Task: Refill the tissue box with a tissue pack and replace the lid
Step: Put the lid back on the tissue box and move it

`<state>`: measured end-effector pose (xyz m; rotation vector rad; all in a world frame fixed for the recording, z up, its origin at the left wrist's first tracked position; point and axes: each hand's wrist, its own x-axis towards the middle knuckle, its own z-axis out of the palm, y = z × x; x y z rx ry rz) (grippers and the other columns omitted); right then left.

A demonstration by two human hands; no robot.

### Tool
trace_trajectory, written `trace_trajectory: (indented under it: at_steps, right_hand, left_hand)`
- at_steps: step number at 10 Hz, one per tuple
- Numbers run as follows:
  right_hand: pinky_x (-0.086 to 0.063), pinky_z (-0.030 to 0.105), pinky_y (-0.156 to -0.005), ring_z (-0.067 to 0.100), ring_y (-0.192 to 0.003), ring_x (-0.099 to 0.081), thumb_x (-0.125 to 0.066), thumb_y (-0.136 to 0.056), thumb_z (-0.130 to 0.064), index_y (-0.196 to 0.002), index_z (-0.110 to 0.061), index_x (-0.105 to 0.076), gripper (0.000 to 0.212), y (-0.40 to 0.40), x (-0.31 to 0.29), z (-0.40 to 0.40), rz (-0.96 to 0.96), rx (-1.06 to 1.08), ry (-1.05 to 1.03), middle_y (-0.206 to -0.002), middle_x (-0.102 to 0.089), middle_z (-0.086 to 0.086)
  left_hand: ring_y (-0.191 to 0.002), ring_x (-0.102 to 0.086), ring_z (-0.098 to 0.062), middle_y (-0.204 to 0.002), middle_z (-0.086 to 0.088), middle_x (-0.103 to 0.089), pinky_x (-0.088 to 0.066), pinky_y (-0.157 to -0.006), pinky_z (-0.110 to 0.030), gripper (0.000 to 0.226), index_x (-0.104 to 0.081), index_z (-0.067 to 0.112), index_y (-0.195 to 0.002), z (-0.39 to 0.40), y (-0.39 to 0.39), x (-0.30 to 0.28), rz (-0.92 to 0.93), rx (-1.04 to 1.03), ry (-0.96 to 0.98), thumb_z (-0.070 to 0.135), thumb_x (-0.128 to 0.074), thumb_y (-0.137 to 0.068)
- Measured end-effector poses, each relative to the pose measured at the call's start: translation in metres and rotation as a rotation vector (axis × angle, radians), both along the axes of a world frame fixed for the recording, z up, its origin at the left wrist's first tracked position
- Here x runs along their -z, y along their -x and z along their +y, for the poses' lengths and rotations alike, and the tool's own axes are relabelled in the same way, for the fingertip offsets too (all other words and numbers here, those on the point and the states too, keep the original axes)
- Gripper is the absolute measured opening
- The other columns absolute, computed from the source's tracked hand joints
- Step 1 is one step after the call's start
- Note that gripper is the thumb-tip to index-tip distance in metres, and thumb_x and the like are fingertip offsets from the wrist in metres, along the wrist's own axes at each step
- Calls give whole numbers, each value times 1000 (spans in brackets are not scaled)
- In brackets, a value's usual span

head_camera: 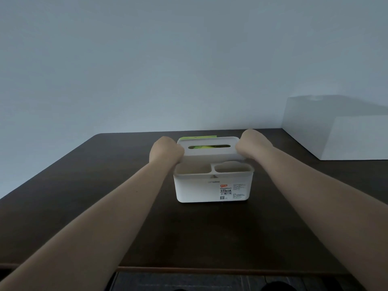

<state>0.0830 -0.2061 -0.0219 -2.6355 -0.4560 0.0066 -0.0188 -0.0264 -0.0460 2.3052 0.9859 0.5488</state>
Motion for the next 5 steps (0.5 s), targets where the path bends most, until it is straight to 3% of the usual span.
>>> trace_trajectory:
  at_steps: [1, 2, 3, 4, 5]
  right_hand:
    - [-37, 28, -56, 20, -51, -43, -44, -85, -1, -58, -8, -45, 27, 0, 0, 0, 8, -5, 24, -61, -47, 7]
    - [-35, 27, -51, 21, -50, -43, -44, -84, 0, -58, -6, -45, 27, -1, -2, 2, 29, -31, 40, -60, -47, 9]
    - [-38, 30, -63, 22, -59, -45, -42, -88, 1, -69, -2, -51, 22, 1, -1, 6, 75, -27, -4, -67, -48, 10]
    - [-37, 31, -72, 27, -77, -45, -39, -93, 0, -105, 3, -60, 24, -4, 3, 8, 137, -34, -76, -82, -49, 14]
    - [-36, 32, -72, 27, -72, -46, -37, -94, -2, -101, 4, -60, 25, -6, 9, 9, 143, -41, -139, -85, -50, 14]
  left_hand:
    - [-49, -28, -21, -53, -2, -35, -22, -47, -23, 29, -32, 14, -53, 0, -2, -3, 49, 27, 19, 1, -40, -77]
    - [-54, -38, -23, -59, -4, -40, -32, -51, -26, 25, -38, 12, -59, -2, -6, -5, 120, 102, 60, -1, -35, -81]
    - [-77, -49, -30, -65, -2, -39, -47, -69, -35, 18, -45, 14, -86, -2, -11, -5, 73, 147, 129, 5, -31, -94]
    - [-61, -49, -27, -66, -2, -39, -44, -53, -27, 19, -42, 17, -107, -5, -10, -8, 28, 153, 230, 6, -30, -97]
    - [-53, -41, -17, -67, 0, -38, -35, -47, -23, 42, -43, 12, -136, -4, -10, -5, 27, 159, 257, 7, -29, -97]
